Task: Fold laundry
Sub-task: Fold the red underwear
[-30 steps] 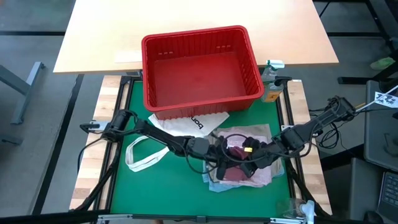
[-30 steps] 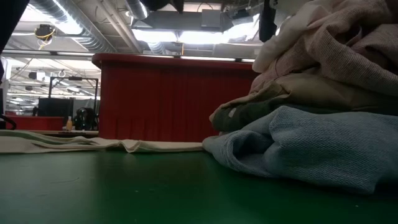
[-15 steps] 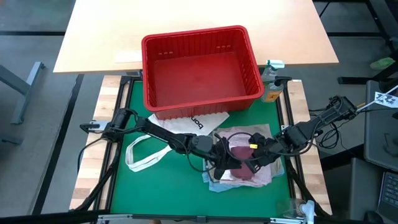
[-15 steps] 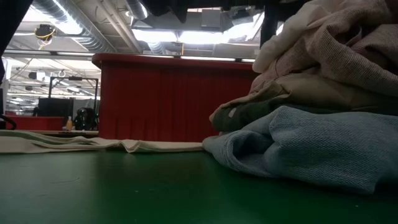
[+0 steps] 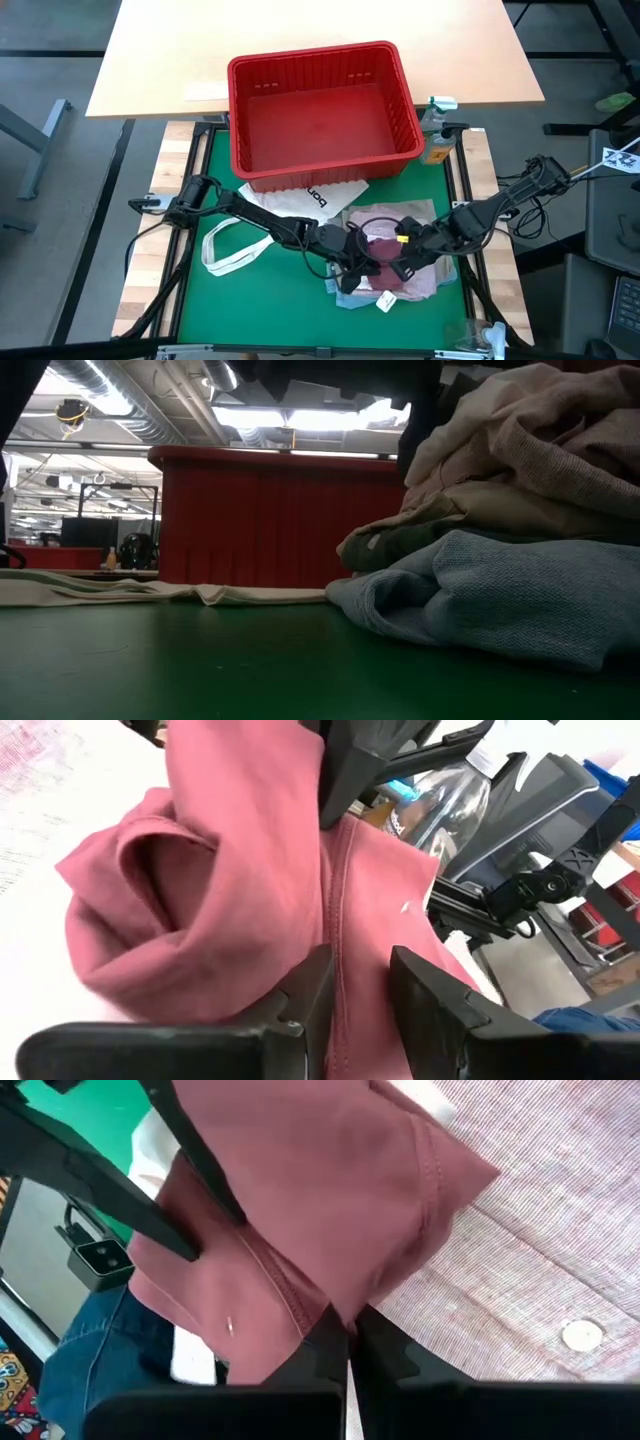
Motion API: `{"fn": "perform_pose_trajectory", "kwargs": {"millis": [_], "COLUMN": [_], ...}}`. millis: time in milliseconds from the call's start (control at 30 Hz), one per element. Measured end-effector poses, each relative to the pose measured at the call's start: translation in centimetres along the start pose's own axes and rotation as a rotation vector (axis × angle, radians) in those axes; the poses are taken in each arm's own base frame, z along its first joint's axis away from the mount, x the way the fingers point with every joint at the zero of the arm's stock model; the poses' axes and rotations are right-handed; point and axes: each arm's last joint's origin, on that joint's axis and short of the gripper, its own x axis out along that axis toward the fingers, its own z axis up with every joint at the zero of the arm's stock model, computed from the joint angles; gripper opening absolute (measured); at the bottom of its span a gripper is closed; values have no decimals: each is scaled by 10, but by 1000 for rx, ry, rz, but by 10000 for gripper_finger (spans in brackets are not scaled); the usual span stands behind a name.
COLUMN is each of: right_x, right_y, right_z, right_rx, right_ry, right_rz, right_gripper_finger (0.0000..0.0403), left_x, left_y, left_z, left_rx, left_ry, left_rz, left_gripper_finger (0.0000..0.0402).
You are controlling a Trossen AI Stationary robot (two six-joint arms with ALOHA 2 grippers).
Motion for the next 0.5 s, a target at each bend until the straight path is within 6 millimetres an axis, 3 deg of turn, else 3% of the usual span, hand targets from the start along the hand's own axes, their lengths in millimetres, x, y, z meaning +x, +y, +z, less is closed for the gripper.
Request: {"fn": "perform_pose_trajectory", "kwargs": {"millis": [367,500], "right_x": [1,1], "right_y": [1,1], "right_z": [-1,-1], "right_rx": [1,1], "right_ry": [40,44], "right_rz": [3,4], "right_gripper_finger": [3,26], "left_x": [0,0], "left_y": [2,2], "left_z": [2,2], "left_rx": [5,6], "left_ry": [-5,-6], "left_rz": [3,4], "left_gripper_finger": [98,98]}}
